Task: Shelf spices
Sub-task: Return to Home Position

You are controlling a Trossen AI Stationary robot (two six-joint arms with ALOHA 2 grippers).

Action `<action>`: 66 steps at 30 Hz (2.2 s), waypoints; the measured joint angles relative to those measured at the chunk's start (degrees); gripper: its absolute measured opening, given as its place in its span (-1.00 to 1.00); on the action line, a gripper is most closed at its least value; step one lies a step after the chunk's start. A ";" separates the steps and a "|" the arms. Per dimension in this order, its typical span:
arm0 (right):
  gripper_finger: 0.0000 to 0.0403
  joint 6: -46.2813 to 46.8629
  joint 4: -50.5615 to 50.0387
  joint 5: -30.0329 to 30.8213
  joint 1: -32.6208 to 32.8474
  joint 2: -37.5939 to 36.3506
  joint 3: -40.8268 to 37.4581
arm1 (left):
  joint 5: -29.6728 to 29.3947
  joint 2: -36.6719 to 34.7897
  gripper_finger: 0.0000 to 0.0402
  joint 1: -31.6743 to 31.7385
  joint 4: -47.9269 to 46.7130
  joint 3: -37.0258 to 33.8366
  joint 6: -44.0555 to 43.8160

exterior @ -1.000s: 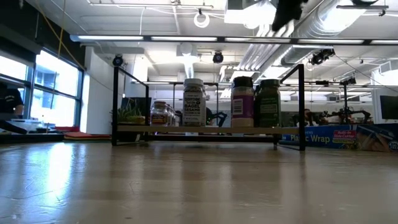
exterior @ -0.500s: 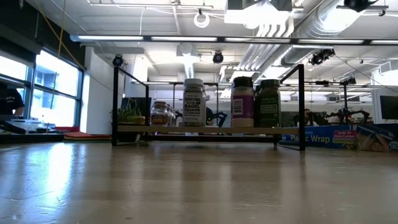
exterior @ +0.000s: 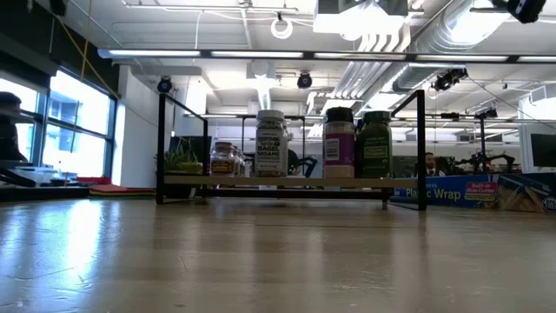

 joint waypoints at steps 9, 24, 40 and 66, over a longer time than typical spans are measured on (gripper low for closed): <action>-0.65 -12.37 4.93 -0.18 0.00 -0.04 0.00 | 1.87 -1.40 -0.99 0.04 44.64 -30.35 13.52; -0.65 -12.87 3.97 -1.96 0.00 -0.04 0.00 | 7.99 -1.60 -0.99 2.91 64.99 -51.10 10.54; -0.65 -10.66 1.75 -3.51 0.00 0.00 0.00 | 15.15 -13.66 -0.99 4.87 49.19 -51.05 9.91; -0.65 -28.02 8.37 -2.94 0.00 1.04 -0.07 | 24.03 -12.34 -0.99 4.85 40.74 -51.05 12.88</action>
